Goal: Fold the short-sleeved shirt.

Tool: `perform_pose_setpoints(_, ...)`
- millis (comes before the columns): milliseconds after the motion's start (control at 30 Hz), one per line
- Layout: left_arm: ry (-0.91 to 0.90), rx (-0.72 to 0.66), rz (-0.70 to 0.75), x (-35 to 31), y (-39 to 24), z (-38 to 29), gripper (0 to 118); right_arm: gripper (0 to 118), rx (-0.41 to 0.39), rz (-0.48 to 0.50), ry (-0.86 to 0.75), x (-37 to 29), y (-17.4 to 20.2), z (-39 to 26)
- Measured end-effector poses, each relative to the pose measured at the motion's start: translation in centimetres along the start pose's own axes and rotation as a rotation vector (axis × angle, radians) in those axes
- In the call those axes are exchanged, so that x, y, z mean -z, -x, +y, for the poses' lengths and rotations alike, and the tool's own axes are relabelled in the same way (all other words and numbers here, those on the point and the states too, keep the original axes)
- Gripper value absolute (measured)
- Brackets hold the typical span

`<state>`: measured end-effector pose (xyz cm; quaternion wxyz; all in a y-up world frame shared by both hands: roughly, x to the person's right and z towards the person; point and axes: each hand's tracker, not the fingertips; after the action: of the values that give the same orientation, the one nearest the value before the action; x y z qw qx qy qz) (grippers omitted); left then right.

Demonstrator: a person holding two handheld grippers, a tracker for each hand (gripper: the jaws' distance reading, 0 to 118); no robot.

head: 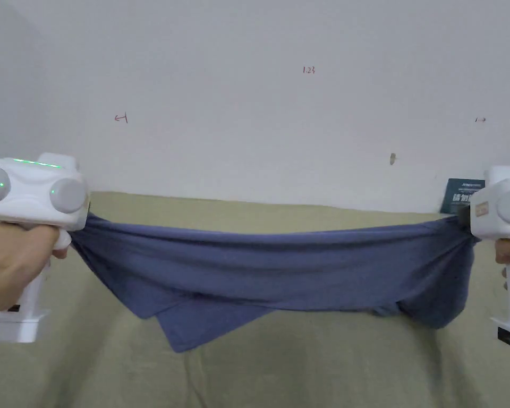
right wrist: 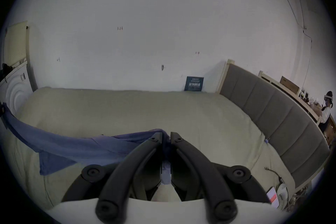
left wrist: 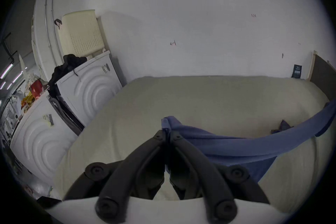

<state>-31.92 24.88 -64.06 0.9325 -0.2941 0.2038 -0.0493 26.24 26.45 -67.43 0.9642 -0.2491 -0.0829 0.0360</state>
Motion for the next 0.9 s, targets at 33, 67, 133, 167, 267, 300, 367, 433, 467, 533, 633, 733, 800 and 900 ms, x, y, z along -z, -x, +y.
perform_pose_setpoints(33, 0.006, 0.0, -0.007, -0.4, 0.2, -0.7, 2, 8, 0.008, 0.003, 0.005, -0.5, -0.3, -0.7)
perform_pose_setpoints(67, 0.003, 0.002, -0.012, -1.3, 0.6, -1.4, 2, 8, 0.02, 0.014, 0.02, -1.1, -0.7, -1.4)
perform_pose_setpoints(133, 0.013, 0.003, -0.034, -2.7, 1.2, -2.5, 2, 8, 0.019, 0.019, 0.022, -3.1, -1.3, -2.8)
perform_pose_setpoints(167, 0.015, -0.007, -0.047, -3.7, 1.6, -3.2, 2, 8, 0.019, 0.027, 0.025, -4.2, -1.8, -3.6)
perform_pose_setpoints(267, 0.021, 0.012, -0.074, -7.7, 2.8, -5.8, 2, 8, 0.017, 0.052, 0.036, -8.3, -3.1, -6.2)
perform_pose_setpoints(300, 0.018, 0.016, -0.079, -8.9, 3.2, -6.8, 2, 8, 0.019, 0.058, 0.036, -9.7, -3.5, -7.1)
perform_pose_setpoints(367, 0.027, 0.022, -0.097, -11.4, 4.2, -9.0, 2, 8, 0.014, 0.067, 0.033, -12.5, -4.4, -9.4)
perform_pose_setpoints(433, 0.047, 0.023, -0.119, -13.5, 5.2, -11.5, 2, 8, 0.009, 0.08, 0.045, -15.0, -5.5, -11.9)
perform_pose_setpoints(467, 0.059, 0.024, -0.138, -14.6, 5.8, -12.9, 2, 8, 0.015, 0.081, 0.053, -16.3, -6.0, -13.2)
perform_pose_setpoints(533, 0.068, 0.023, -0.154, -16.6, 6.8, -15.6, 2, 8, 0.019, 0.098, 0.056, -18.6, -7.0, -15.9)
perform_pose_setpoints(633, 0.087, 0.027, -0.183, -19.2, 8.3, -19.8, 2, 8, 0.02, 0.114, 0.081, -21.9, -8.5, -20.1)
perform_pose_setpoints(733, 0.09, 0.031, -0.186, -21.7, 9.2, -24.0, 2, 8, 0.011, 0.119, 0.115, -24.5, -9.1, -24.2)
perform_pose_setpoints(800, 0.12, 0.009, -0.199, -22.5, 9.6, -26.5, 2, 8, 0.005, 0.11, 0.135, -25.6, -9.4, -26.4)
perform_pose_setpoints(900, 0.177, -0.001, -0.203, -22.2, 9.9, -29.3, 2, 8, 0.022, 0.112, 0.185, -26.0, -9.7, -29.4)
